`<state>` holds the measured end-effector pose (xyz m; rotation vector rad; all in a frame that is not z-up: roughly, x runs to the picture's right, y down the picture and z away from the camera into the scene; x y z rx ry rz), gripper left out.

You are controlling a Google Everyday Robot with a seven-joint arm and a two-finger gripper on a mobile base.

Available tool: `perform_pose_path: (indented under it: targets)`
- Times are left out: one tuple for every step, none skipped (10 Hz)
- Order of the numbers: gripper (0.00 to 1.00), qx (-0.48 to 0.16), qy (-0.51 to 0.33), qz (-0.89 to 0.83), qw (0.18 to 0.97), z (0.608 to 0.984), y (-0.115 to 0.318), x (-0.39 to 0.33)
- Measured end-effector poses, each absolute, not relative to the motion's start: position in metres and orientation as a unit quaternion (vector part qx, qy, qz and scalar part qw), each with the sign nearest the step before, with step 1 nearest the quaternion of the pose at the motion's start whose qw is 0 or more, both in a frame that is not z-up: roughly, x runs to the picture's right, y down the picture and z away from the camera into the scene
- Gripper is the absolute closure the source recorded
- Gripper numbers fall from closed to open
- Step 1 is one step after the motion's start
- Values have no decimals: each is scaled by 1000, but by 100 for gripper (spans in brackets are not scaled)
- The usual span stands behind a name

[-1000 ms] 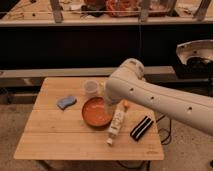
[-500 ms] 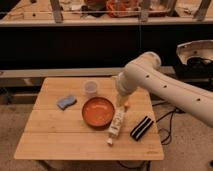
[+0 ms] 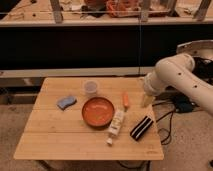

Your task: Move the arm in a circular motion

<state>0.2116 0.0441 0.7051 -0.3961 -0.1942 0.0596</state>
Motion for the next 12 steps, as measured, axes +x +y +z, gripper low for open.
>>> perform_pose_path:
  targets:
    - [20,-205,-84,43,974,699,56,232]
    - [20,-213,-72,53,973,687,73,260]
    - [20,-218,-63,56,972,679,84,278]
    - [20,-221,-58,57,972,675,89,285]
    - [20,-225,-53,56,971,672,94,290]
    - [20,-229,-46,55,971,665,102,291]
    - [20,-231,-41,53,971,660,106,289]
    - [20,-233,-38,48,970,655,110,279]
    - [20,-235,-36,40,971,649,114,261]
    - [20,-236,-32,30,971,644,116,241]
    - [20,-237,-32,25,971,641,118,223]
    - [20,-239,-32,16,970,638,120,198]
